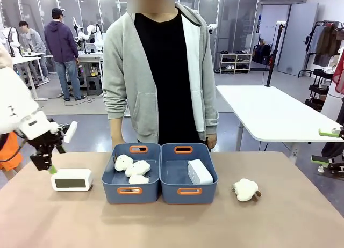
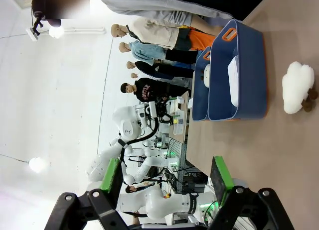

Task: Sort the digital clocks into the basket.
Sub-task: Pick up the Digital clock from the table and place it into the empty Plastic storage basket.

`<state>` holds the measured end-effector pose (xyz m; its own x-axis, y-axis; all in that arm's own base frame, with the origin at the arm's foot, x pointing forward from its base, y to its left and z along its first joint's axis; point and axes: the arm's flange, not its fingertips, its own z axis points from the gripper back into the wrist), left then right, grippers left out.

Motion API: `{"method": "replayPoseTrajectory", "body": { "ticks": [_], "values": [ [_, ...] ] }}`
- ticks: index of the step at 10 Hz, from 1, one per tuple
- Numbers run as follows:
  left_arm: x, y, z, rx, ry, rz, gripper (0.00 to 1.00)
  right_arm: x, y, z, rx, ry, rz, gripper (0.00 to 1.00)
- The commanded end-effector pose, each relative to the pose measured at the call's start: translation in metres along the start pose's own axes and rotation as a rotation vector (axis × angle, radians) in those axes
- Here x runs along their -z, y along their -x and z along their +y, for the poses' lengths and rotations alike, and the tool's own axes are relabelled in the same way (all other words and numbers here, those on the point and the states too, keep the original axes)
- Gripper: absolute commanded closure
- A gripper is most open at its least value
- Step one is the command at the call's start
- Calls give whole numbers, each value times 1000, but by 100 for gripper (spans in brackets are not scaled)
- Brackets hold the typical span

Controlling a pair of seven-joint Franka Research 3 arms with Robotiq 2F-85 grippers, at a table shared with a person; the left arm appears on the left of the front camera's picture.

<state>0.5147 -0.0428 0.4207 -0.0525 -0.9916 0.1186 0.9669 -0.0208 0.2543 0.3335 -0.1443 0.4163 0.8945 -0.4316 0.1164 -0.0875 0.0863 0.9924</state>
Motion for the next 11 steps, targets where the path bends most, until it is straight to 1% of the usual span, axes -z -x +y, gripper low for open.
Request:
{"method": "replayPoseTrajectory", "body": {
  "ticks": [1, 2, 4, 5, 7, 8, 9, 10, 11],
  "values": [
    [16, 0, 23, 45, 70, 24, 0, 1, -1, 5, 19, -3, -8, 10],
    [29, 0, 27, 40, 98, 41, 0, 1, -1, 5, 19, -3, -8, 10],
    [59, 1, 29, 21, 143, 23, 0, 1, -1, 5, 19, -3, -8, 10],
    [81, 2, 37, 14, 136, 23, 0, 1, -1, 5, 19, -3, -8, 10],
    [99, 7, 37, 7, 201, 50, 0, 1, -1, 5, 19, -3, -8, 10],
    [106, 6, 36, -2, 230, 41, 0, 1, -1, 5, 19, -3, -8, 10],
    [113, 6, 39, -7, 220, 38, 34, 1, -1, 5, 19, -3, -8, 10],
    [113, 6, 37, -18, 236, 34, 60, 1, -1, 5, 19, -3, -8, 10],
    [113, 6, 36, -36, 245, 45, 94, 1, -1, 5, 19, -3, -8, 10]
  ]
}}
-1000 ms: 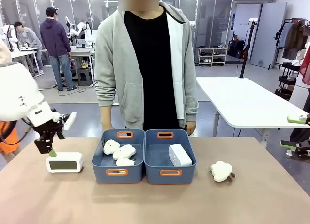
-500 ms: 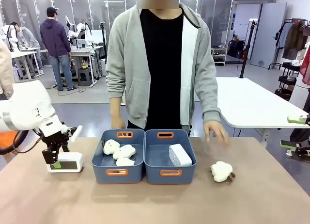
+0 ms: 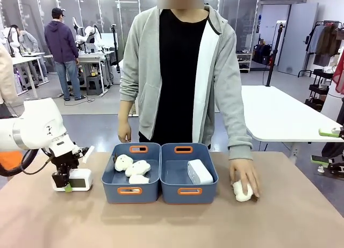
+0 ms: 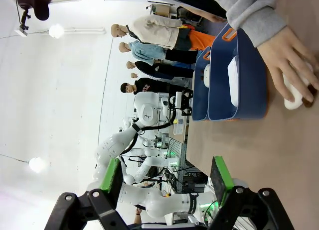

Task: Sort the digital clocks into the basket.
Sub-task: Pick up the Digital clock from the table and place it into the empty Plastic storage basket.

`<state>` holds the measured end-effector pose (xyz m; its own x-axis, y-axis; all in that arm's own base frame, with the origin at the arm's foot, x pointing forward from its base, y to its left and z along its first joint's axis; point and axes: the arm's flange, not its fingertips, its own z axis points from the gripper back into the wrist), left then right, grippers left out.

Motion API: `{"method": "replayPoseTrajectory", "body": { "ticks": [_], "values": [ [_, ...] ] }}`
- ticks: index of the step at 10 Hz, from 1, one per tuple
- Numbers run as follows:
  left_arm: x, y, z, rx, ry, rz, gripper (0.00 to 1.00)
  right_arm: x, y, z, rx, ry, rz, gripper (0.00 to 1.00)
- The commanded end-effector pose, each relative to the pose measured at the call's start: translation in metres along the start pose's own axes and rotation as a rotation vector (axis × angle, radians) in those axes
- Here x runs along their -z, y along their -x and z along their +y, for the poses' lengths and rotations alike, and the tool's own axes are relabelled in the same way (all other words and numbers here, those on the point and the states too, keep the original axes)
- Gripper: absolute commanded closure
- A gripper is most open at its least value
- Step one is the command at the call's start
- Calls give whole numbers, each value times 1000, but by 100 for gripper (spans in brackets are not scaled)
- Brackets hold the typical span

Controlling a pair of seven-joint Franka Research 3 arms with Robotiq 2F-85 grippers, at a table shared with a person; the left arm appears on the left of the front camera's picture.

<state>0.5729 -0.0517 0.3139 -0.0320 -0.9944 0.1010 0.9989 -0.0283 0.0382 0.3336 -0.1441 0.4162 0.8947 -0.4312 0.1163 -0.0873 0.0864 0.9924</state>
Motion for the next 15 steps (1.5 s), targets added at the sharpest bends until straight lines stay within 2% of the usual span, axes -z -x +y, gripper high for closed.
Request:
{"method": "replayPoseTrajectory", "body": {
  "ticks": [1, 3, 4, 5, 7, 8, 10, 11, 13, 15],
  "values": [
    [-6, 0, 5, -29, 30, 27, 100, 1, -1, 5, 19, -3, -8, 10],
    [-24, 2, 1, -88, 21, -8, 100, 1, -1, 5, 19, -3, -8, 10],
    [-45, 9, -4, -175, 15, -58, 93, 1, -1, 5, 19, -3, -8, 10],
    [-70, 23, -14, -239, 21, -228, 48, 1, -1, 5, 19, -3, -8, 10],
    [-122, 72, -55, -353, 10, -568, 48, 1, -1, 5, 19, -3, -8, 10],
    [-136, 97, -78, -405, 1, -681, 48, 1, -1, 5, 19, -3, -8, 10],
    [-149, 147, -129, -417, -43, -868, 48, 1, -1, 5, 19, -3, -8, 10],
    [-158, 174, -163, -470, -66, -933, 48, 1, -1, 5, 19, -3, -8, 10],
    [-161, 213, -205, -552, -222, -991, 48, 1, -1, 5, 19, -3, -8, 10],
    [-175, 252, -256, -759, -349, -943, 48, 1, -1, 5, 19, -3, -8, 10]
  ]
}}
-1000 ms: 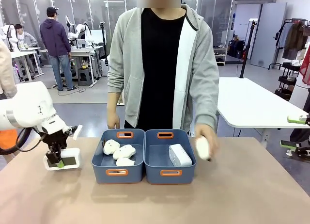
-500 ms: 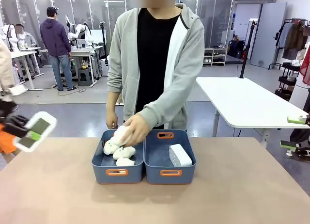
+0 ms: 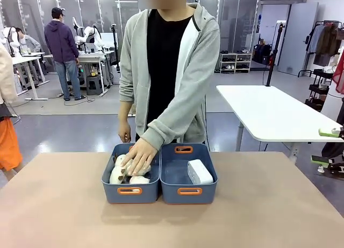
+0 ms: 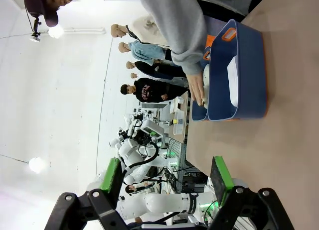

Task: Sort the digital clocks into the basket.
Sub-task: Pick up the Digital clock from the table and place it into the empty Plastic storage basket.

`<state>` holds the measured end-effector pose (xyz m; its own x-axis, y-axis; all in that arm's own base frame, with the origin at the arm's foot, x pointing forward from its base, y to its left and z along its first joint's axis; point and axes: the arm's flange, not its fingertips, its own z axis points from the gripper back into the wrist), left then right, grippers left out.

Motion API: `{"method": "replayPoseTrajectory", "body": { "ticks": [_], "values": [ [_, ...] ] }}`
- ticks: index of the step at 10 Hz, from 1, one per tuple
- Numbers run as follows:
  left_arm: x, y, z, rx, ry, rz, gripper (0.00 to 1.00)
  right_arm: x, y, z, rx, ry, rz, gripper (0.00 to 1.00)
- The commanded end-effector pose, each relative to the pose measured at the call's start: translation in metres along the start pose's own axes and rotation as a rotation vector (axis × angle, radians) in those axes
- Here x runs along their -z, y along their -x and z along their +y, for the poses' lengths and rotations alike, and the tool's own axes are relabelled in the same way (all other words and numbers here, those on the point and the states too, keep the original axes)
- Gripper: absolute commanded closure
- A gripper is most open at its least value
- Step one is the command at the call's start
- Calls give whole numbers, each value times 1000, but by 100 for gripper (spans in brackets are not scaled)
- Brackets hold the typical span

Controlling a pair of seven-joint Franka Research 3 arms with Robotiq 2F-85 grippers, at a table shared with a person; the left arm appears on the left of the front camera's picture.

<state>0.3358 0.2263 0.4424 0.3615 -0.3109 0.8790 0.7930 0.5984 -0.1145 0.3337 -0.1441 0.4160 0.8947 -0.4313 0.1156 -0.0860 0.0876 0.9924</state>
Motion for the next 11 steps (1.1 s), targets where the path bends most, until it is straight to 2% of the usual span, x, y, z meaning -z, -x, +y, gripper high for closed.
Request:
{"method": "replayPoseTrajectory", "body": {
  "ticks": [1, 3, 4, 5, 6, 8, 10, 11],
  "values": [
    [-21, 2, -20, -33, -152, -22, 48, 1, -1, 5, 18, -4, -8, 10],
    [-10, 4, -11, -7, -131, -28, 48, 1, -1, 5, 18, -4, -8, 10],
    [-11, -6, -18, -24, -114, 11, 48, 1, -1, 5, 18, -4, -8, 10],
    [10, -11, -9, 8, -104, -6, 48, 1, -1, 5, 18, -4, -8, 10],
    [39, -48, -18, 98, -63, 68, 48, 1, -1, 5, 18, -4, -8, 10],
    [125, -142, -49, 395, 90, 273, 48, 1, -1, 5, 18, -4, -8, 10],
    [216, -221, -90, 655, 213, 461, 48, 1, -1, 5, 18, -4, -8, 10],
    [254, -252, -115, 741, 222, 529, 48, 1, -1, 5, 18, -4, -8, 10]
  ]
}}
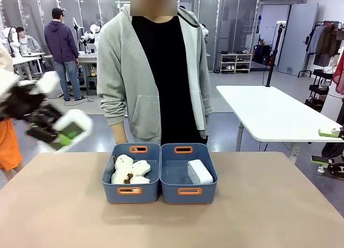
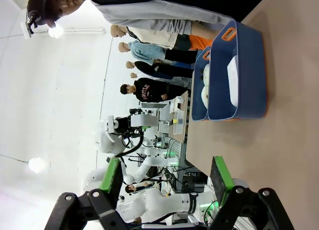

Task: Sort the digital clocks into the basket.
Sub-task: Pick up the Digital clock from the table and place it into the empty Plastic storage basket.

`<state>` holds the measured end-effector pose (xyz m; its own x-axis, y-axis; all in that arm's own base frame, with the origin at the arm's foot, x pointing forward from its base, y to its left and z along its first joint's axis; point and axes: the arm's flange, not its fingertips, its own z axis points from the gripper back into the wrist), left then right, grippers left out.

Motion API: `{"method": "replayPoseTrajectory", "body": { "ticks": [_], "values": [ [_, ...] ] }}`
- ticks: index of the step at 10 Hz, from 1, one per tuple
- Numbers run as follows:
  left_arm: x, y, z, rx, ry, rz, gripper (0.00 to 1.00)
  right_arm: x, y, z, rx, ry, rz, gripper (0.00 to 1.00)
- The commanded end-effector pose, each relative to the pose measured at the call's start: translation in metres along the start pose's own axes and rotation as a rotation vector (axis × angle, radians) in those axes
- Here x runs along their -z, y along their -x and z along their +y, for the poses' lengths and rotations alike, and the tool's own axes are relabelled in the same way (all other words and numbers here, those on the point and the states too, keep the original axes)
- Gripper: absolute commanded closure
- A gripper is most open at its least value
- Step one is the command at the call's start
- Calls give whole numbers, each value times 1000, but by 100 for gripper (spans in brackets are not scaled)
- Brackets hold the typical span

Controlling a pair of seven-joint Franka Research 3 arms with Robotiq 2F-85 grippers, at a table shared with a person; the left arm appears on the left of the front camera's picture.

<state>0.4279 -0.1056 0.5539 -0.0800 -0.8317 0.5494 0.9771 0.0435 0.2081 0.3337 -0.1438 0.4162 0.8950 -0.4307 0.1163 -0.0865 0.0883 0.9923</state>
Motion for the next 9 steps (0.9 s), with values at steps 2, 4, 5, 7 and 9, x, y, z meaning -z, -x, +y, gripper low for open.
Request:
{"method": "replayPoseTrajectory", "body": {
  "ticks": [2, 4, 5, 7, 9],
  "values": [
    [53, -99, 45, 315, 7, 203, 48, 1, -1, 5, 19, -5, -9, 10],
    [129, -166, 49, 508, 90, 300, 48, 1, -1, 5, 19, -5, -9, 10],
    [162, -191, 49, 570, 105, 310, 48, 1, -1, 5, 19, -5, -9, 10],
    [230, -220, 55, 678, 85, 372, 48, 1, -1, 5, 19, -5, -9, 10],
    [280, -241, 66, 728, 33, 457, 48, 1, -1, 5, 19, -5, -9, 10]
  ]
}}
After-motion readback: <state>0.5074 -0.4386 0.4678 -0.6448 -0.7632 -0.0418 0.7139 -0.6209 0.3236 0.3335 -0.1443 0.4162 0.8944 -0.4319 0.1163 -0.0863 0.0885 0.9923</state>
